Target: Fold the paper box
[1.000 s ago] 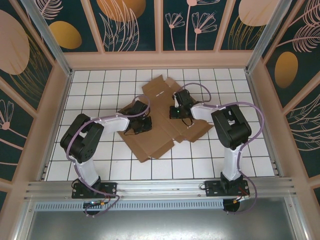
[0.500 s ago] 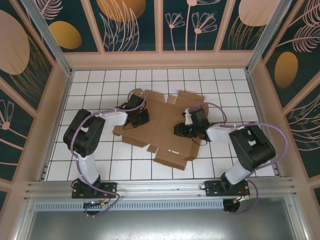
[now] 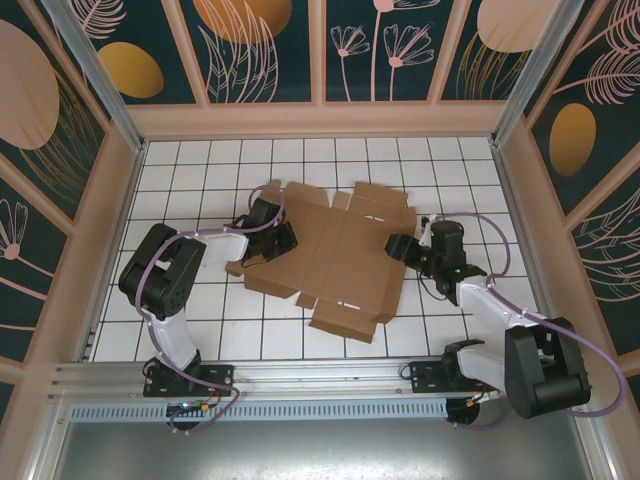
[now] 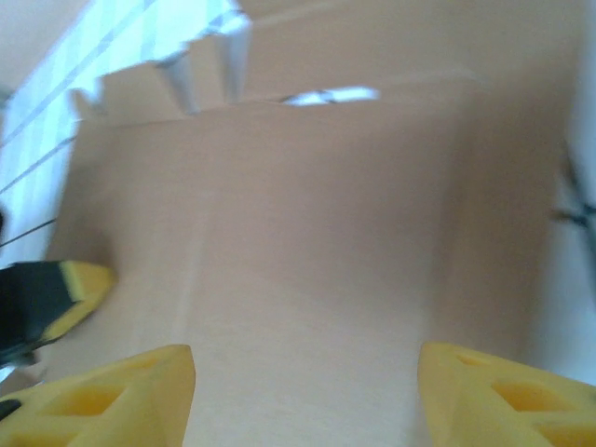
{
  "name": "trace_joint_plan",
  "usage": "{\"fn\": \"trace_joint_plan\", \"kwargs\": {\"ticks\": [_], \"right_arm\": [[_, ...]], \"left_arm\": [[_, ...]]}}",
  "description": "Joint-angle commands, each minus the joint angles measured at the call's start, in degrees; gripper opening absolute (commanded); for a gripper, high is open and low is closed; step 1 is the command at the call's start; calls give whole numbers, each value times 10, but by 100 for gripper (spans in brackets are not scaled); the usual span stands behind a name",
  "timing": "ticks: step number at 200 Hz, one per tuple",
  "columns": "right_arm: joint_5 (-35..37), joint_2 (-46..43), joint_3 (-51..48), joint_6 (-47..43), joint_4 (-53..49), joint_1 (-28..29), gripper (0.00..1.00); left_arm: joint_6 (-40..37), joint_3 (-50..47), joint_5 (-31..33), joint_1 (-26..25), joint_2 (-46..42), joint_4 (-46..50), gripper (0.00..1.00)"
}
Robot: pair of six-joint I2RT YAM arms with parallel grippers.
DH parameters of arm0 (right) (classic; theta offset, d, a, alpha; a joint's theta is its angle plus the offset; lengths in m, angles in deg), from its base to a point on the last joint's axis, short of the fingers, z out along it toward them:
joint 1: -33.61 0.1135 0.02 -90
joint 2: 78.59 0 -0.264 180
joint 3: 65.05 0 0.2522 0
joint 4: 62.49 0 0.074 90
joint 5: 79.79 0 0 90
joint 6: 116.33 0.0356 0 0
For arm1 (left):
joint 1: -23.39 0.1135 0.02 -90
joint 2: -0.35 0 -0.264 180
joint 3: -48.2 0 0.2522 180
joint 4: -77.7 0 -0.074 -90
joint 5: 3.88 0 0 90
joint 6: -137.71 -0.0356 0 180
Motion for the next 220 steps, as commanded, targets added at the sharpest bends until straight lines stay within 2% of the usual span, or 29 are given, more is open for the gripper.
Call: {"fn": "trace_joint_plan", "kwargs": {"ticks": [1, 56, 80, 121, 141, 184, 203, 220], "right_arm": [[10, -18, -26, 16, -4, -20, 65], [-82, 71, -38, 10, 56, -35, 62], [-93, 98, -31, 20, 57, -40, 59], [-179, 185, -19, 31, 96, -39, 54], [-204, 222, -9, 32, 110, -39, 49], [-242, 246, -10, 43, 149, -39, 37], [-234, 245, -4, 38, 137, -40, 32], [-175, 234, 10, 22, 78, -39, 31]], "left_arm": [[13, -27, -8, 0, 4, 58, 0], [27, -51, -20, 0, -11, 43, 0], [31, -65, -21, 0, -22, 38, 0], [36, -92, -43, 0, -33, 14, 0], [43, -102, -55, 0, -36, 2, 0], [49, -117, -66, 0, -43, -13, 0], [48, -118, -66, 0, -46, -13, 0], [48, -120, -68, 1, -51, -12, 0]]}}
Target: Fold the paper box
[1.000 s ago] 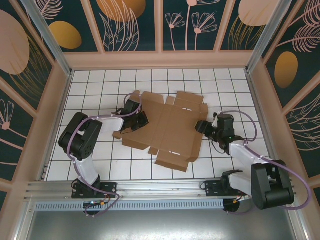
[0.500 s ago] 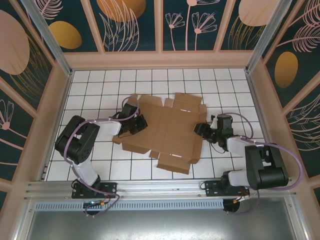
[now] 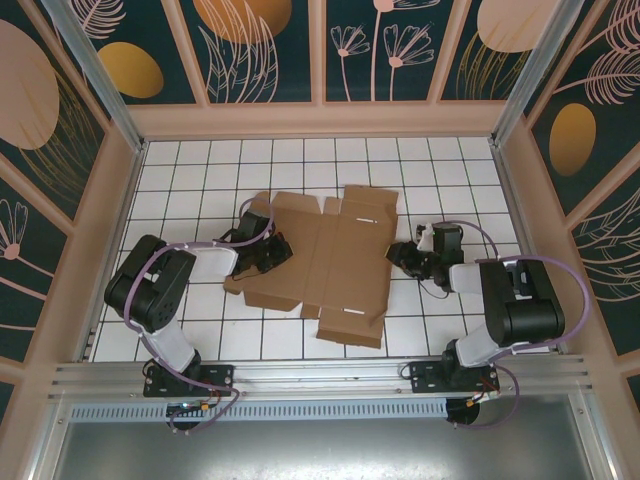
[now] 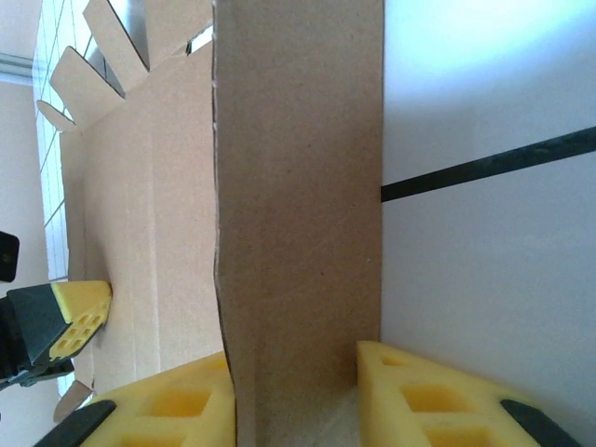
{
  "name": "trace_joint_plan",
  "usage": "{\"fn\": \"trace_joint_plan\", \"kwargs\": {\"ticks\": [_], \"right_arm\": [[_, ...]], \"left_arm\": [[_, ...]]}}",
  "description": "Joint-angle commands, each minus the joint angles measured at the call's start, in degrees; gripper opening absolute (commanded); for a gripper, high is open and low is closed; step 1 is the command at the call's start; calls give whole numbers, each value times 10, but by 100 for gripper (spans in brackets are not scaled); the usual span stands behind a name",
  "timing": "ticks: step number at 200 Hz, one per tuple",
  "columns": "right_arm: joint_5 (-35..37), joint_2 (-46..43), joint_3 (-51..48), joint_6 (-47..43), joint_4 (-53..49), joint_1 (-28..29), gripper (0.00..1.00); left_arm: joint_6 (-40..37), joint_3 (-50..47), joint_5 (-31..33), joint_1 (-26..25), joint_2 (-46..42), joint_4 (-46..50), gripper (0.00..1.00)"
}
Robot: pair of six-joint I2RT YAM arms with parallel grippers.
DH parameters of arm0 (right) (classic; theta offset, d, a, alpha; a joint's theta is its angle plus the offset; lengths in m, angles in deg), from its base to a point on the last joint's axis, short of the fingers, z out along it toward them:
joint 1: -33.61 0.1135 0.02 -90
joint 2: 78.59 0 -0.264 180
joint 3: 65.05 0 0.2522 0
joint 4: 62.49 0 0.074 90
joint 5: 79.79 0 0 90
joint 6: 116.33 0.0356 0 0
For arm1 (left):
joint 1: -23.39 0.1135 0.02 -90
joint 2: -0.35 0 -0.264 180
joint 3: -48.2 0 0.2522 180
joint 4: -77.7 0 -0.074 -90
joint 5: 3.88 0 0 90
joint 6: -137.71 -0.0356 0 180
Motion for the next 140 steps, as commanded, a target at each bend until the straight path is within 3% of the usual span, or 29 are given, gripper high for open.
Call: {"fn": "trace_joint_plan", "kwargs": {"ticks": [1, 15, 41, 88, 140], "right_arm": [[11, 14, 8, -11, -75, 18, 32], [52, 6, 26, -28, -122, 25, 41], [127, -5, 48, -50, -197, 45, 42], [109, 13, 16, -23, -186, 42, 35], [18, -5, -11, -3, -139, -2, 14]], "left_arm": [[6, -22, -24, -7, 5, 50, 0], [3, -22, -22, -7, -1, 56, 0], [-4, -24, -16, -8, -8, 68, 0], [0, -47, -17, -2, -6, 53, 0], [6, -62, -26, 4, -2, 32, 0]]}}
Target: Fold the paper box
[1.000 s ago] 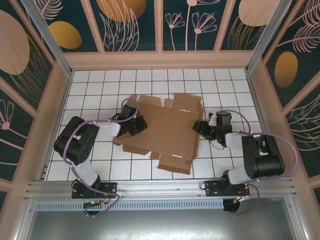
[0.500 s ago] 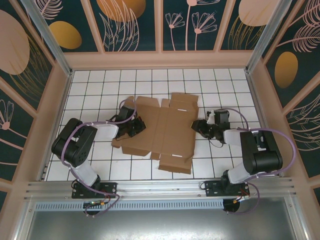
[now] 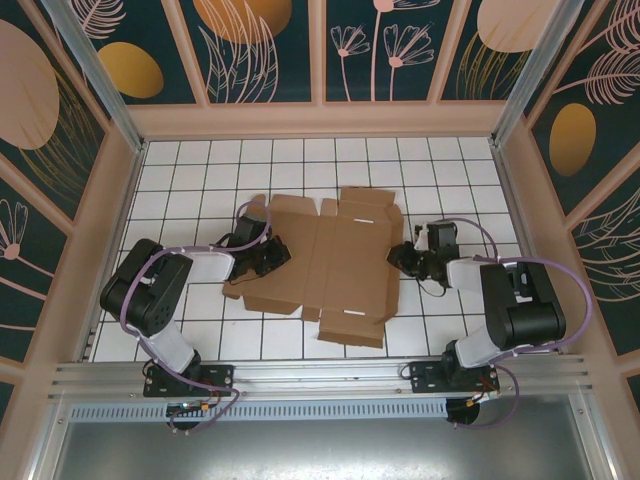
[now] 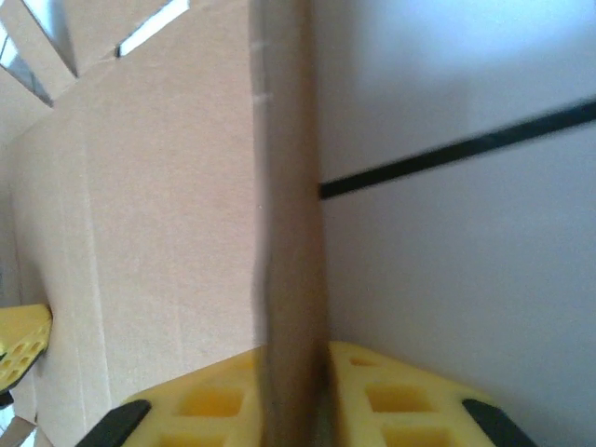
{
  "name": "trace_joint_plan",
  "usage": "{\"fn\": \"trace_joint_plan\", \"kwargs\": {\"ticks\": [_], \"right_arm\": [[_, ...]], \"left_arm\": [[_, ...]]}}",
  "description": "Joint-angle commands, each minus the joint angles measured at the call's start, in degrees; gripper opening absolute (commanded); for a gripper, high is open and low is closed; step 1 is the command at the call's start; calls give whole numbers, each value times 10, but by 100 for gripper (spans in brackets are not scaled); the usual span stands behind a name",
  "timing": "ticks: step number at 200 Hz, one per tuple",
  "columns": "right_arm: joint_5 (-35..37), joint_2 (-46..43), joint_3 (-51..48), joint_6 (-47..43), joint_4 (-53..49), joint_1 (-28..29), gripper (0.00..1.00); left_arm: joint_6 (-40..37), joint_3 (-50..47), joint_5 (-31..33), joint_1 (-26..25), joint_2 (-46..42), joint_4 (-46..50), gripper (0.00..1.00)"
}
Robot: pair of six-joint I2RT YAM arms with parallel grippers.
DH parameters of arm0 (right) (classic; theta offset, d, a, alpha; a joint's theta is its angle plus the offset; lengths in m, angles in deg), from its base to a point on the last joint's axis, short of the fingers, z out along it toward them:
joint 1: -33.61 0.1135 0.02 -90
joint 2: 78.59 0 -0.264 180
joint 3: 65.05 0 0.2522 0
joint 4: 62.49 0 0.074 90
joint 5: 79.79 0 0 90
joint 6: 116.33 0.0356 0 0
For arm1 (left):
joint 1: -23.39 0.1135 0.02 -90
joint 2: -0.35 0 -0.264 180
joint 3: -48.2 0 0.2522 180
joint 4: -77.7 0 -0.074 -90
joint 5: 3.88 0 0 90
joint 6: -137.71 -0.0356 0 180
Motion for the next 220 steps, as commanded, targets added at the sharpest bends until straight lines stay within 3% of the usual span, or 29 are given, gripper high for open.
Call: {"fn": "trace_joint_plan", "kwargs": {"ticks": [1, 59, 114, 153, 180, 220], "right_arm": [[-50, 5, -37, 17, -47, -19, 14], [-182, -19, -74, 71, 80, -50, 10], [-257, -11, -117, 152, 238, -51, 22], [-251, -16, -127, 158, 244, -58, 22], [-210, -28, -119, 114, 162, -63, 18], [-273, -52, -152, 200, 299, -73, 15]], "left_arm": [[5, -29, -16, -1, 16, 58, 0], [15, -39, -43, 0, 18, 34, 0], [24, -44, -59, 1, 14, 18, 0], [26, -52, -63, 3, 9, 13, 0], [34, -58, -75, 5, 9, 3, 0], [38, -68, -91, 12, -12, -1, 0]]}}
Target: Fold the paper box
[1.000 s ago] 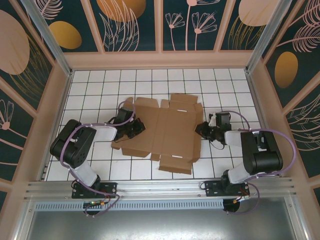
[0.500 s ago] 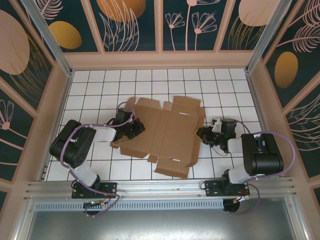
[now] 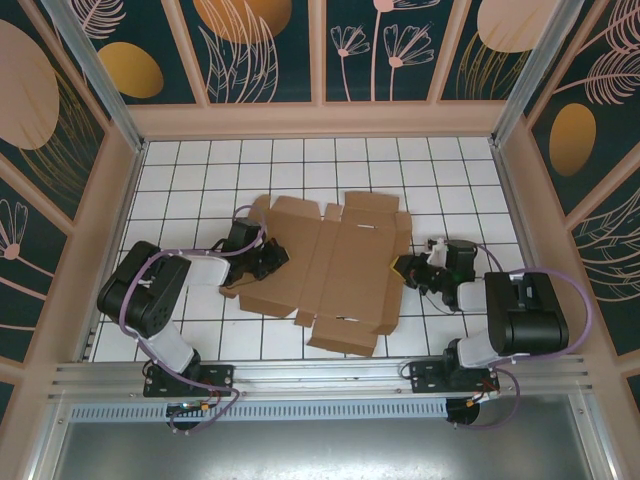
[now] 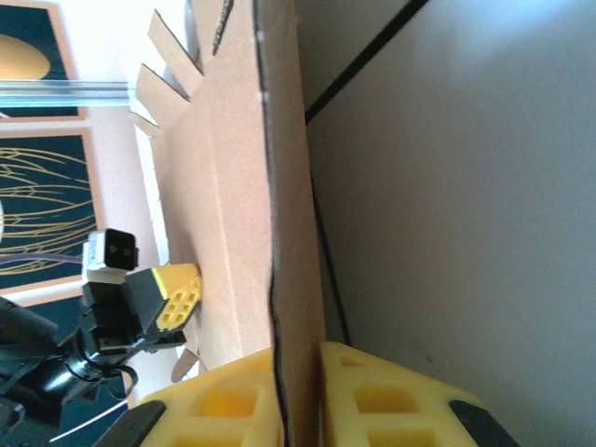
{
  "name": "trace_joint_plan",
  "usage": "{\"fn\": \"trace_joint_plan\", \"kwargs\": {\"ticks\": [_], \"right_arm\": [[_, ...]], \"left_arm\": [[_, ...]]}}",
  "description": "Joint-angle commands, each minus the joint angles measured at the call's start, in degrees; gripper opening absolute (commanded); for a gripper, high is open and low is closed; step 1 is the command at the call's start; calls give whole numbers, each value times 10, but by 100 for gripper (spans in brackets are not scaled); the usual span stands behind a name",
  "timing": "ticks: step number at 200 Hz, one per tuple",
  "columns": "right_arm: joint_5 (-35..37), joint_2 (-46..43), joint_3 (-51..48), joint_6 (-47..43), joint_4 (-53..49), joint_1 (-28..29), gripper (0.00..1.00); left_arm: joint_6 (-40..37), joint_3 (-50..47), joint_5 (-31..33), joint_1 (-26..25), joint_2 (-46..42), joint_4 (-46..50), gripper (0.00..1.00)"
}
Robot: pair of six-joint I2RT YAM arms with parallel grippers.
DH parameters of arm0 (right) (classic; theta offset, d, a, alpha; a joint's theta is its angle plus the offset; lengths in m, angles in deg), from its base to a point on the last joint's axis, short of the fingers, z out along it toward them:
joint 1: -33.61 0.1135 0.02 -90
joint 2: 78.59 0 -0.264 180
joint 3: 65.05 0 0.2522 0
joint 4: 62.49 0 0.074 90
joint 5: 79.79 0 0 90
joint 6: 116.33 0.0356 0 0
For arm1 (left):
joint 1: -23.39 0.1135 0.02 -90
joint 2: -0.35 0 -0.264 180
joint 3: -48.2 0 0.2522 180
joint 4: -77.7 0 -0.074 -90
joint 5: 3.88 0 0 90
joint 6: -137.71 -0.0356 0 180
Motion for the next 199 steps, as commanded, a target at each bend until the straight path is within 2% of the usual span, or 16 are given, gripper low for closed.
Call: {"fn": "trace_joint_plan", "kwargs": {"ticks": [1, 27, 46, 89, 113, 130, 160, 199], "right_arm": [[-80, -20, -20, 58, 91, 3, 15], [-133, -24, -58, 168, 256, 4, 18], [-150, -22, -58, 177, 261, 11, 24], [-94, -57, 2, 27, 7, 30, 33], [-58, -79, 38, -35, -102, 39, 34], [-38, -89, 58, -63, -155, 40, 26], [66, -117, 122, -146, -314, 52, 10], [160, -141, 215, -204, -445, 64, 1]], "left_arm": [[12, -28, -47, -4, -2, 53, 0], [21, -52, -62, -2, -6, 34, 0], [23, -60, -82, -2, -3, 21, 0], [17, -58, -89, -2, -9, 24, 0], [13, -58, -87, -2, -9, 26, 0], [14, -60, -85, -2, -8, 24, 0], [16, -64, -77, -3, -16, 23, 0], [23, -67, -79, -20, -30, 12, 0]]}}
